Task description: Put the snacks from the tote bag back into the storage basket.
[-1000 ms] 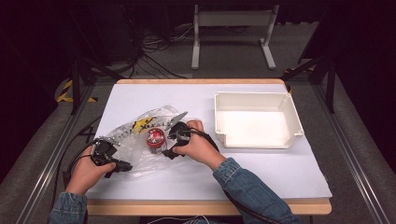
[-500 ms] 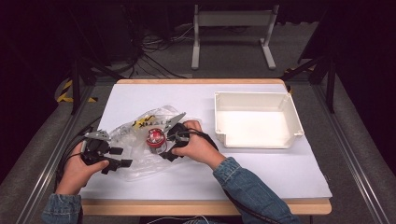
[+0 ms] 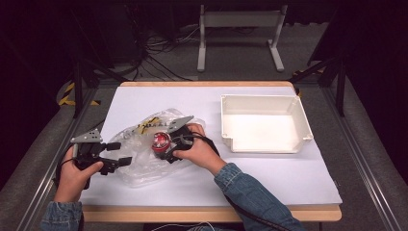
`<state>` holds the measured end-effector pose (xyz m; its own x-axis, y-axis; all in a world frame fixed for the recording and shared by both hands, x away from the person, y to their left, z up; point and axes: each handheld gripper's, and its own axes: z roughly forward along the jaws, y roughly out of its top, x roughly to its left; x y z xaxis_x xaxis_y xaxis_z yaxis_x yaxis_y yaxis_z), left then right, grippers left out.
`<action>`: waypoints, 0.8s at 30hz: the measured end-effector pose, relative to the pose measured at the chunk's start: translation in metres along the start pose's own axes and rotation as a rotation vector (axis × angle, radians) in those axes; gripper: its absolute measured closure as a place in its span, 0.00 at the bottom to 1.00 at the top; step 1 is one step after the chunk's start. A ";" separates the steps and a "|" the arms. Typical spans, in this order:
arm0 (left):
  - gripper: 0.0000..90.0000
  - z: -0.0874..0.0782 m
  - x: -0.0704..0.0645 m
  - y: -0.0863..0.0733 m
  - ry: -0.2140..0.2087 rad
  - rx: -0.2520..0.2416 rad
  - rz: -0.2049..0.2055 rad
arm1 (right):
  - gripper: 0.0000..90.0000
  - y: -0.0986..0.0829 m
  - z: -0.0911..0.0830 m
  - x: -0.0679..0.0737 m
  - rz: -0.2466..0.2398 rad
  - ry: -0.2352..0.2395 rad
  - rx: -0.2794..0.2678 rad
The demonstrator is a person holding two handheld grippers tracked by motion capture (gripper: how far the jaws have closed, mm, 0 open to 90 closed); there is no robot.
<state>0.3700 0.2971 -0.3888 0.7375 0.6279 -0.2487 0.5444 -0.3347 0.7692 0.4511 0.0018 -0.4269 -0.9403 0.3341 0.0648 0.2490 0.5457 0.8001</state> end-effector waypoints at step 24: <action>0.17 -0.007 0.009 -0.007 0.077 -0.040 -0.047 | 0.25 -0.001 0.018 0.002 -0.026 -0.016 -0.050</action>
<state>0.3701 0.3106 -0.3922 0.6779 0.6947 -0.2404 0.5599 -0.2761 0.7812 0.4534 0.0157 -0.4386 -0.9425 0.3323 0.0342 0.2120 0.5159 0.8300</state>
